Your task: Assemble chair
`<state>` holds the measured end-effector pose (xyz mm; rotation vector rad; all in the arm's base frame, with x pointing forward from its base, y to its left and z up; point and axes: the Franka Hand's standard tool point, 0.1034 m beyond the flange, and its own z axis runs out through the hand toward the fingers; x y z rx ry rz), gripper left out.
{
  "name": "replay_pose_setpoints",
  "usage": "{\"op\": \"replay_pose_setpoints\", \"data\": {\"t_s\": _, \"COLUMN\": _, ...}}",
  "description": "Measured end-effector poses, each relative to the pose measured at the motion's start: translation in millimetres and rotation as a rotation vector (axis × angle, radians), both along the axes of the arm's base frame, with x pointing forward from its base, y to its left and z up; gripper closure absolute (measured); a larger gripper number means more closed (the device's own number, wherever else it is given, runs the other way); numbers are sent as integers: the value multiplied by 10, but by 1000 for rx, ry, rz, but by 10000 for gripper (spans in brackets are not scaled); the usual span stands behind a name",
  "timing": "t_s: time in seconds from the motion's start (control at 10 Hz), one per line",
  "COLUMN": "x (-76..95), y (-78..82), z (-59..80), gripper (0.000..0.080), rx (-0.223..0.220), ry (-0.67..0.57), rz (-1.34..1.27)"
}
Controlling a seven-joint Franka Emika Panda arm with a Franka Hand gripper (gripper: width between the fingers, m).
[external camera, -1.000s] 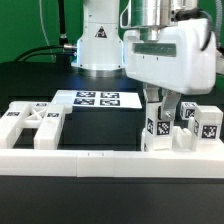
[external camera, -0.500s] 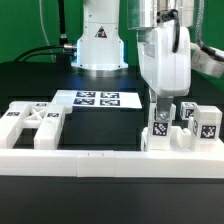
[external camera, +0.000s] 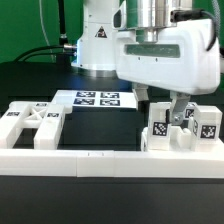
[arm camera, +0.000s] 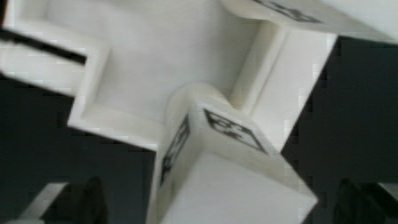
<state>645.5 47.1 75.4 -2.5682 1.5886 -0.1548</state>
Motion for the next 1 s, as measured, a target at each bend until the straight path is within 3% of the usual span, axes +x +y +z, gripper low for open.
{"op": "replay_pose_setpoints", "data": {"t_s": 0.7, "x": 11, "y": -48, "z": -1, "gripper": 151, "rx": -108, "ry": -26, "rz": 651}}
{"op": "replay_pose_setpoints", "data": {"t_s": 1.0, "x": 1, "y": -12, "z": -2, "gripper": 151, "rx": -177, "ry": 1, "rz": 867}}
